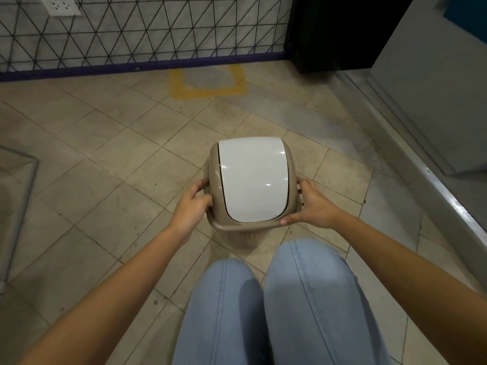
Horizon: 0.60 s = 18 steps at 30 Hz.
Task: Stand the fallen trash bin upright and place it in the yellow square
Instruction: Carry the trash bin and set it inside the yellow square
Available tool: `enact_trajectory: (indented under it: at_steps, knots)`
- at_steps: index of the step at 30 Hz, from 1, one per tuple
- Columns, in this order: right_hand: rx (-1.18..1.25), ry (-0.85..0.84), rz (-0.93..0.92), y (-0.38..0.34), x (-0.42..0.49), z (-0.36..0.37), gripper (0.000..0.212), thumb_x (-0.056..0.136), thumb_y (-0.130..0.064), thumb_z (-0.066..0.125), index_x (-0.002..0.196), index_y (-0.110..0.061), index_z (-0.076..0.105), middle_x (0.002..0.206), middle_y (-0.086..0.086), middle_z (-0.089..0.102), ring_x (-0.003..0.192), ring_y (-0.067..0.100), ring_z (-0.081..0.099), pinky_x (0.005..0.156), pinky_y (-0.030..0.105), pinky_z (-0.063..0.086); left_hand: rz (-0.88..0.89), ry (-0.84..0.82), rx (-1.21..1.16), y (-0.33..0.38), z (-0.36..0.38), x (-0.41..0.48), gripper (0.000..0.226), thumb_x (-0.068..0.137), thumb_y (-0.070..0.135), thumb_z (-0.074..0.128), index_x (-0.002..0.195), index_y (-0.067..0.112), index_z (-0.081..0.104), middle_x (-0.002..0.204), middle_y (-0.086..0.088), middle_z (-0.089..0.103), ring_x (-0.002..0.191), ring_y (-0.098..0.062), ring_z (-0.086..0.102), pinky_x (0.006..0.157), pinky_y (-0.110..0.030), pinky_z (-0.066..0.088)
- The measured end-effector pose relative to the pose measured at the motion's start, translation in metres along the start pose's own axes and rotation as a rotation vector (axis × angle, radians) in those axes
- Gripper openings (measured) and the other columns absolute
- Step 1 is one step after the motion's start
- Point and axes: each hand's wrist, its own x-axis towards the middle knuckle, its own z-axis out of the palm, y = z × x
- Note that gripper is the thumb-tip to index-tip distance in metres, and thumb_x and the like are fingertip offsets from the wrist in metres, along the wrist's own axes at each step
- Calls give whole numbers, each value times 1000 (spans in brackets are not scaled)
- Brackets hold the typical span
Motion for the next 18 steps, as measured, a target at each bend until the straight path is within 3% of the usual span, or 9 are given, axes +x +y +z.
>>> enact_trajectory:
  at_steps: [4,8,18]
  knots:
    - [24,73,-45,-2,1,4,125,44,-29,92,146,-22,19,145,2,27,134,19,29,109,31,28,74,-129,215,-7,-3,-14,95,65,18,72,148,26,25,147,1,34,127,-20,42,106,-41,39]
    - [29,123,-84,-5,2,5,129,43,-25,92,147,-30,16,144,-1,33,127,9,28,105,26,25,179,-177,327,-14,3,-14,121,56,14,89,150,22,13,147,-5,30,135,-19,32,113,-40,32]
    - [113,190,-70,-11,17,3,122,49,-11,89,147,-26,19,141,4,38,129,21,38,103,27,32,167,-128,279,-14,13,3,114,62,12,85,150,25,13,146,-4,38,135,-20,35,111,-44,34]
